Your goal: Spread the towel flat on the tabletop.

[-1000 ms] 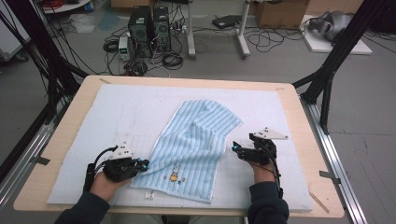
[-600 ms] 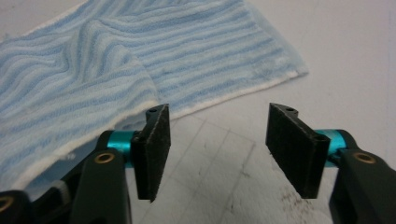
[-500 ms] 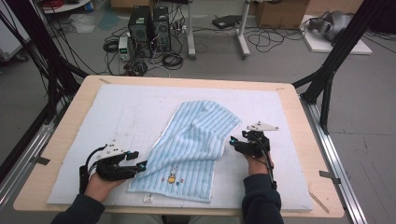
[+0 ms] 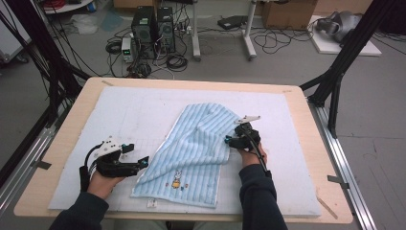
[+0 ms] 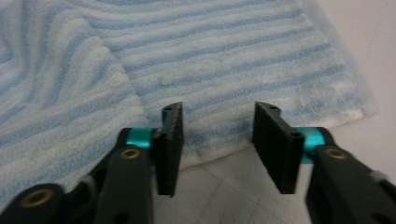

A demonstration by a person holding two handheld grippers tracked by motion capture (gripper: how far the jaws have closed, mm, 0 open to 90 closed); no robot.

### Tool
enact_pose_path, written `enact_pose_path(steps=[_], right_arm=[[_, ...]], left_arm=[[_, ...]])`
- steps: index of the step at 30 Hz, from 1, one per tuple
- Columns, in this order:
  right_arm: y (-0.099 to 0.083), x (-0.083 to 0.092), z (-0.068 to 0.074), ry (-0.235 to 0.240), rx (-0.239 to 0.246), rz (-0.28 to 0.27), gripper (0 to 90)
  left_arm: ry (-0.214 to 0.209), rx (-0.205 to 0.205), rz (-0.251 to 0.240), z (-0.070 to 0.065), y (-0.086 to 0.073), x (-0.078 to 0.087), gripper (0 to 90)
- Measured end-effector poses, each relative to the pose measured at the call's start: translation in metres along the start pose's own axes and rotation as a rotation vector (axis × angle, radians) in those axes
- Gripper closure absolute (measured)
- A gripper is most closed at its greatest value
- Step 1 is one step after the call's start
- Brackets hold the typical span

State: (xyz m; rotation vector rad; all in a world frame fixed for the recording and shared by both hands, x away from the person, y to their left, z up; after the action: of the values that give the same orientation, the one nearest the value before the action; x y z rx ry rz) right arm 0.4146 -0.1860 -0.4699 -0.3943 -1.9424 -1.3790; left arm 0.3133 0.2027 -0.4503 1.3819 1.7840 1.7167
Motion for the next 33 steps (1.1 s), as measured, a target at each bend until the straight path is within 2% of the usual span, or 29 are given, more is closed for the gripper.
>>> enact_pose_path(steps=[3, 5, 7, 9, 12, 19, 23, 25, 27, 29, 33], right_arm=[[0.0, 0.0, -0.003, 0.039, -0.013, -0.006, 80.6], [0.0, -0.002, -0.007, 0.053, -0.021, -0.01, 85.0], [0.002, -0.004, -0.011, 0.033, -0.001, -0.01, 85.3], [0.006, -0.007, -0.016, -0.006, 0.011, -0.009, 85.5], [0.012, -0.012, -0.026, -0.056, 0.004, -0.007, 85.5], [0.015, -0.018, -0.052, -0.14, -0.09, -0.024, 85.3], [0.014, -0.018, -0.06, -0.211, -0.111, -0.03, 85.2], [0.015, -0.017, -0.061, -0.218, -0.138, -0.042, 82.8], [0.014, -0.016, -0.06, -0.213, -0.147, -0.041, 71.3], [0.016, -0.011, -0.059, -0.195, -0.156, -0.055, 63.8], [0.018, 0.009, -0.057, -0.162, -0.168, -0.126, 53.3]], left_arm=[[0.008, 0.009, 0.001, 0.0, 0.0, -0.001, 19.1], [0.012, 0.012, 0.004, 0.001, 0.0, -0.001, 19.1], [0.018, 0.02, 0.005, 0.002, 0.0, -0.001, 19.3], [0.016, 0.028, 0.003, 0.002, 0.0, -0.002, 19.5], [0.012, 0.029, 0.007, 0.001, 0.0, -0.004, 20.3], [0.012, 0.033, 0.024, 0.001, 0.0, -0.008, 20.7], [0.013, 0.035, 0.023, -0.001, 0.002, -0.011, 21.1], [0.013, 0.034, 0.023, -0.002, 0.002, -0.012, 21.2], [0.011, 0.028, 0.028, -0.002, 0.003, -0.012, 21.3], [0.01, 0.027, 0.029, -0.003, 0.004, -0.013, 21.3], [0.01, 0.021, 0.029, -0.004, 0.006, -0.015, 21.5]])
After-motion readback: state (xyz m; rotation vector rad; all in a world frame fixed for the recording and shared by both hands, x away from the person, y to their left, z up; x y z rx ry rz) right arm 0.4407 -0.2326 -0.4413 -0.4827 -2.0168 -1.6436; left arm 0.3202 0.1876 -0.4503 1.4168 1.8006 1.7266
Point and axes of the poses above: each handheld gripper's, and its own axes: x roughly backward along the jaws, y roughly out of its top, z roughly to its left, the point moved 4 cm from there along -x, roughly forward along the jaws, and after that the axes turned 14 degrees about -y, right-handed, at the moved point
